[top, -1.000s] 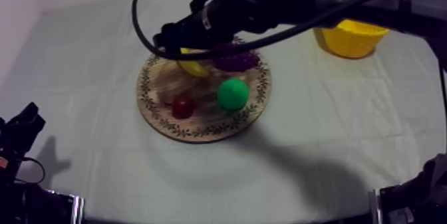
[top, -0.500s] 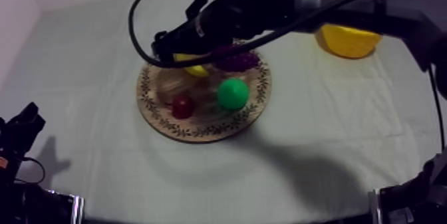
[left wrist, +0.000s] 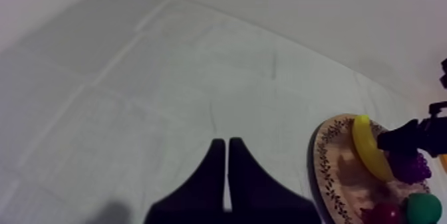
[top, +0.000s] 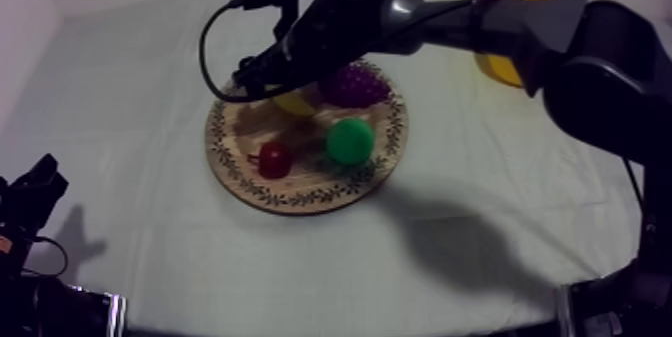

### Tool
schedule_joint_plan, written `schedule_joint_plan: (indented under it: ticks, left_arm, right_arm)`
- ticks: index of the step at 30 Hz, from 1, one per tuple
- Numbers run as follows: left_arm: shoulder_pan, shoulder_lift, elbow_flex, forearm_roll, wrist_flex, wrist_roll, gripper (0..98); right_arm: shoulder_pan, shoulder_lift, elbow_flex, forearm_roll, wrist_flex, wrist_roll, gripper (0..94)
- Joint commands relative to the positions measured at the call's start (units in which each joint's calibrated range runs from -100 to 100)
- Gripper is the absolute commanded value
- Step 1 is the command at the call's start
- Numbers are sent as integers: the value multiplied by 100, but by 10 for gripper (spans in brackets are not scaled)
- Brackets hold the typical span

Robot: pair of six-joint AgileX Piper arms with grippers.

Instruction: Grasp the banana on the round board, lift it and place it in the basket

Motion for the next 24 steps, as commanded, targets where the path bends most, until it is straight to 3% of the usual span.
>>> schedule_joint_plan:
  ticks: [1,9,18,24]
  left_arm:
    - [-1,-5,-1,-3,0,1,1]
    - [-1,-5,-1,-3,0,0,1]
    - [-1,-5,-1,-3,0,2,1]
    - [-1,-5,-1,-3,0,2,1]
  right_arm:
    - [-7,219,-105,149,38,-140,610]
    - [-15,595,-504,217,176,-219,585]
    - [-160,909,-1143,503,922,-397,380]
    - [-121,1097,-1625,245,1181,-158,282]
